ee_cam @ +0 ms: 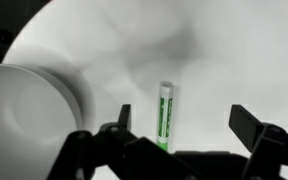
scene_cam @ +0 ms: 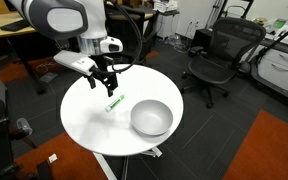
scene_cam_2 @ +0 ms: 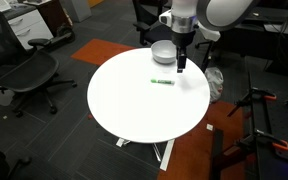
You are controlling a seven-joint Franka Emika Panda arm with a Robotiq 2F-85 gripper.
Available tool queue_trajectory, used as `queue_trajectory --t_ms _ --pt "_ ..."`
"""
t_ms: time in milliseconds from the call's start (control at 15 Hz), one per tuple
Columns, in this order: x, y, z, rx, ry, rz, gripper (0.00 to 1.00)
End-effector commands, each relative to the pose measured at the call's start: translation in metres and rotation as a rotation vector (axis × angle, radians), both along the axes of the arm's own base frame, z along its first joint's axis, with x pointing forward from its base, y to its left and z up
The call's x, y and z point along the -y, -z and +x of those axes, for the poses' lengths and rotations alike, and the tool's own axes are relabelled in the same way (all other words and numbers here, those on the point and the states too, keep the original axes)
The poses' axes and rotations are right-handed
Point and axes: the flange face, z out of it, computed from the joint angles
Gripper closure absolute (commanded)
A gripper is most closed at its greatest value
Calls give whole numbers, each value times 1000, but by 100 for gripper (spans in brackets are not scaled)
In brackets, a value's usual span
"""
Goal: Get the marker from the table and put it in the white bowl
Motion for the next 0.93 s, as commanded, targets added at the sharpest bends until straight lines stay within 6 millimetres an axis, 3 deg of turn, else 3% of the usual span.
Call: queue_trajectory --t_ms 0,400,867 --pt "-2 5 4 -2 -9 21 0" --pt "-3 11 5 -11 -11 26 0" --pt "8 28 32 3 -85 30 0"
